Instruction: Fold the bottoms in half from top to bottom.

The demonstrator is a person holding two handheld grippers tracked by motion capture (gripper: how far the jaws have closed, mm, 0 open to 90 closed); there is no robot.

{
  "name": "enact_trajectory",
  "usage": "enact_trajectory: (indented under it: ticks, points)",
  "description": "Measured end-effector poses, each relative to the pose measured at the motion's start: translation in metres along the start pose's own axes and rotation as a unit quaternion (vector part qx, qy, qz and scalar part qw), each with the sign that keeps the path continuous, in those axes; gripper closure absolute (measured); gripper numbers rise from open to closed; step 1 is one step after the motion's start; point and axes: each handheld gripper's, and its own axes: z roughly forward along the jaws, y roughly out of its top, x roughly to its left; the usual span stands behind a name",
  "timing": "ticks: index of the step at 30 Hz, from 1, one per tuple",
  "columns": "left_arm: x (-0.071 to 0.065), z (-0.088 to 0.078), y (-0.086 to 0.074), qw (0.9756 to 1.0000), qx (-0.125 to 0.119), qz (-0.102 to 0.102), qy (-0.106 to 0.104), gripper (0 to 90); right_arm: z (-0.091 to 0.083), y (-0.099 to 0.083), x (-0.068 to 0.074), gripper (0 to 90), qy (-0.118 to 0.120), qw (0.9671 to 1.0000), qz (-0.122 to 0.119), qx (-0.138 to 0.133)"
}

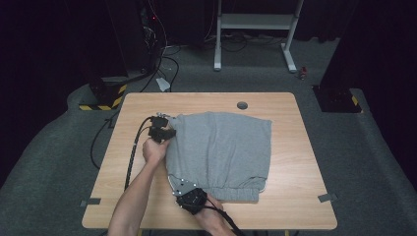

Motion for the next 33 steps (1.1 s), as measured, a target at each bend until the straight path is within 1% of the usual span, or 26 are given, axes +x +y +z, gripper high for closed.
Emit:
enact_trajectory:
  ticks: [3, 4, 7, 9, 10, 11, 13, 16, 18, 20, 21, 22, 25, 27, 28, 30, 33]
  points:
    - [0.001, -0.006, 0.003, 0.9996, -0.017, -0.007, -0.021, 85.5, -0.004, 0.002, -0.001, 80.2, -0.003, 1.0, -0.008, -0.001]
    - [0.001, -0.006, 0.005, 0.9996, -0.016, -0.004, -0.025, 85.5, -0.006, 0.003, -0.002, 80.3, 0.0, 1.0, -0.005, -0.004]
    - [0.0, -0.009, 0.009, 0.9994, -0.015, 0.01, -0.029, 85.7, -0.013, 0.005, -0.007, 80.5, 0.011, 0.9998, 0.01, -0.012]
    - [-0.003, -0.012, 0.012, 0.9992, -0.016, 0.013, -0.035, 85.7, -0.018, 0.006, -0.01, 80.7, 0.013, 0.9997, 0.014, -0.016]
    - [-0.004, -0.013, 0.014, 0.999, -0.018, 0.02, -0.035, 85.7, -0.019, 0.007, -0.011, 80.8, 0.015, 0.9996, 0.016, -0.019]
    - [-0.005, -0.014, 0.017, 0.9989, -0.017, 0.019, -0.039, 85.7, -0.021, 0.006, -0.013, 80.9, 0.018, 0.9994, 0.02, -0.022]
    - [-0.006, -0.017, 0.019, 0.9987, -0.021, 0.025, -0.039, 85.7, -0.025, 0.005, -0.016, 81.3, 0.025, 0.9989, 0.03, -0.024]
    - [-0.007, -0.019, 0.022, 0.9982, -0.022, 0.033, -0.044, 85.9, -0.029, 0.005, -0.02, 81.7, 0.03, 0.9987, 0.034, -0.025]
    - [-0.008, -0.019, 0.024, 0.9984, -0.01, 0.037, -0.041, 86.2, -0.033, 0.007, -0.022, 81.8, 0.034, 0.9984, 0.033, -0.03]
    - [-0.008, -0.024, 0.025, 0.9984, -0.013, 0.036, -0.041, 86.3, -0.036, 0.012, -0.028, 81.9, 0.053, 0.9974, 0.034, -0.036]
    - [-0.008, -0.028, 0.026, 0.9983, -0.018, 0.036, -0.042, 86.3, -0.038, 0.015, -0.03, 81.9, 0.056, 0.9974, 0.03, -0.035]
    - [-0.007, -0.032, 0.027, 0.9984, -0.024, 0.034, -0.039, 86.3, -0.04, 0.019, -0.031, 82.0, 0.055, 0.9976, 0.02, -0.037]
    - [-0.001, -0.038, 0.03, 0.9981, -0.04, 0.008, -0.047, 86.2, -0.05, 0.02, -0.033, 82.0, 0.058, 0.9966, 0.024, -0.053]
    - [0.0, -0.039, 0.03, 0.998, -0.042, 0.001, -0.048, 86.2, -0.052, 0.018, -0.035, 82.1, 0.062, 0.9963, 0.025, -0.053]
    - [0.0, -0.039, 0.03, 0.9979, -0.043, 0.003, -0.048, 86.2, -0.052, 0.017, -0.037, 82.1, 0.066, 0.9962, 0.027, -0.05]
    - [0.0, -0.041, 0.031, 0.9976, -0.045, -0.002, -0.052, 86.2, -0.053, 0.017, -0.039, 82.1, 0.07, 0.9958, 0.031, -0.051]
    - [0.0, -0.044, 0.035, 0.9972, -0.05, 0.001, -0.055, 86.2, -0.059, 0.02, -0.041, 82.1, 0.071, 0.9948, 0.038, -0.061]
